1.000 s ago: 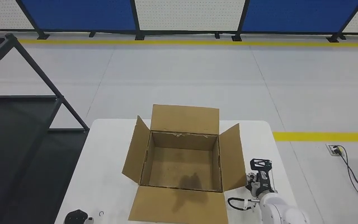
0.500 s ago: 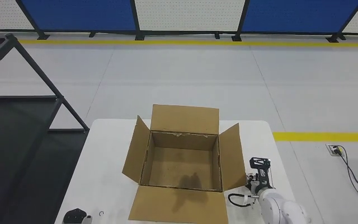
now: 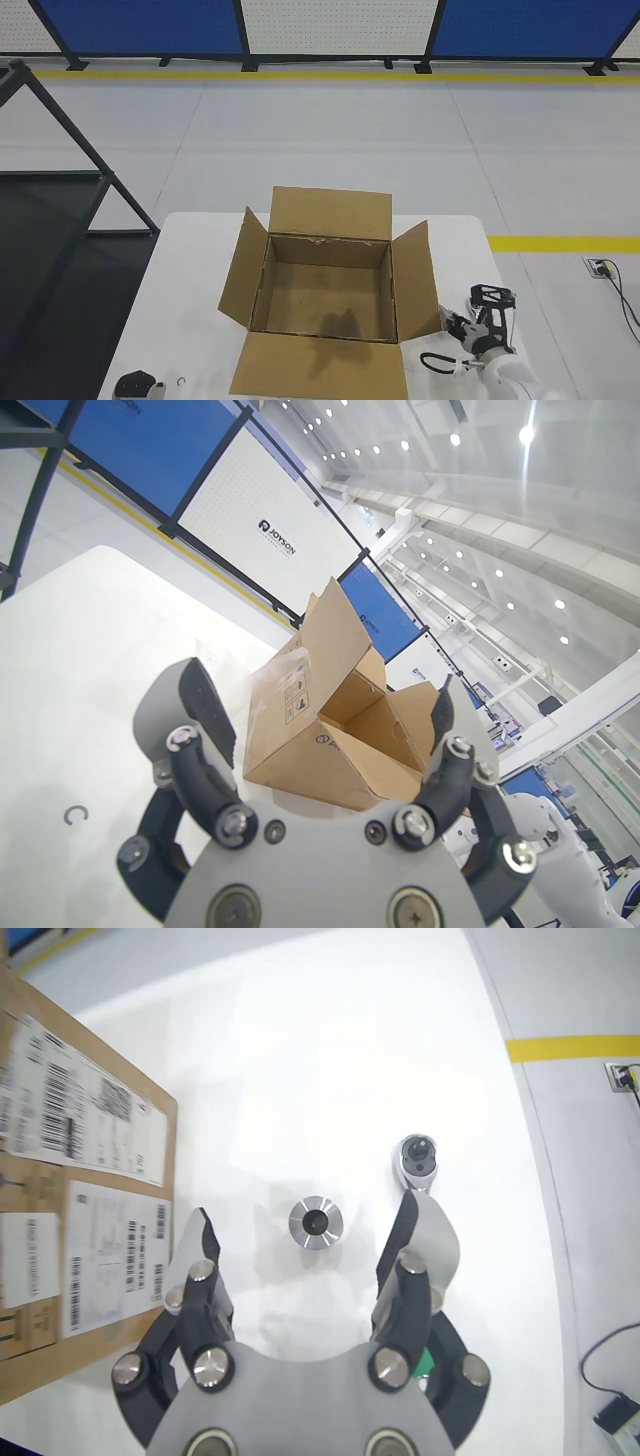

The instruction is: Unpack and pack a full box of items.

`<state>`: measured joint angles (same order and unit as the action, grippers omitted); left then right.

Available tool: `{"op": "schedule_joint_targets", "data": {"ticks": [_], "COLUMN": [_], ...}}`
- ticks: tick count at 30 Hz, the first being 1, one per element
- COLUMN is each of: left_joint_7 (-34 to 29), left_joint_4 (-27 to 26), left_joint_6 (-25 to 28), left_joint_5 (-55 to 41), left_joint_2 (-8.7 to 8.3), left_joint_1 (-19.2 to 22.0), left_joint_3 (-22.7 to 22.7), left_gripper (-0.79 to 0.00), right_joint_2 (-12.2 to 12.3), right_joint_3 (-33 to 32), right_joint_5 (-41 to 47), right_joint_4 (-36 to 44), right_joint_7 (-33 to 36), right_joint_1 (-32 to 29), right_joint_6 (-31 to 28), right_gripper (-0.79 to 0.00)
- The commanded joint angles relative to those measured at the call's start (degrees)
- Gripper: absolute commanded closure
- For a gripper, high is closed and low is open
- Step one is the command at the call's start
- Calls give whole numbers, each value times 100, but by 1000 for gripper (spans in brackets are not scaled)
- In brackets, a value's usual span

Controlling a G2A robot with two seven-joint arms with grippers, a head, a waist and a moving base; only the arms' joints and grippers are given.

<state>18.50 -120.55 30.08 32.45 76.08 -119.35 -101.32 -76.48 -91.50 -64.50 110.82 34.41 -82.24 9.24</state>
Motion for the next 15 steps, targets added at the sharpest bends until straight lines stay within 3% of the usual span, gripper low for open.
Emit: {"op": "schedule_joint_targets", "data": {"ticks": [1, 6, 13, 15], "left_joint_7": [-15, -46, -74, -123], "left_joint_4": [0, -41, -62, -38], "left_joint_6": [-3, -59, -197, -244], "left_joint_5": [-6, 32, 121, 183], "left_joint_2": [3, 14, 30, 31], "left_joint_1": [12, 25, 29, 48], "left_joint_3": [-4, -3, -9, -10], "left_gripper": [-785, -785, -785, -785], "right_joint_2": [-4, -13, 52, 64], "right_joint_3": [-187, -482, -706, -714], "right_joint_5": [299, 922, 1345, 1355], "right_joint_4": [412, 1233, 1606, 1664], "right_joint_7": [-575, -1809, -2559, -2675], "right_joint_1": [-412, -1351, -1995, -2061], "right_joint_6": [-135, -915, -2774, -3040], "right_gripper": [-760, -785, -785, -785]}}
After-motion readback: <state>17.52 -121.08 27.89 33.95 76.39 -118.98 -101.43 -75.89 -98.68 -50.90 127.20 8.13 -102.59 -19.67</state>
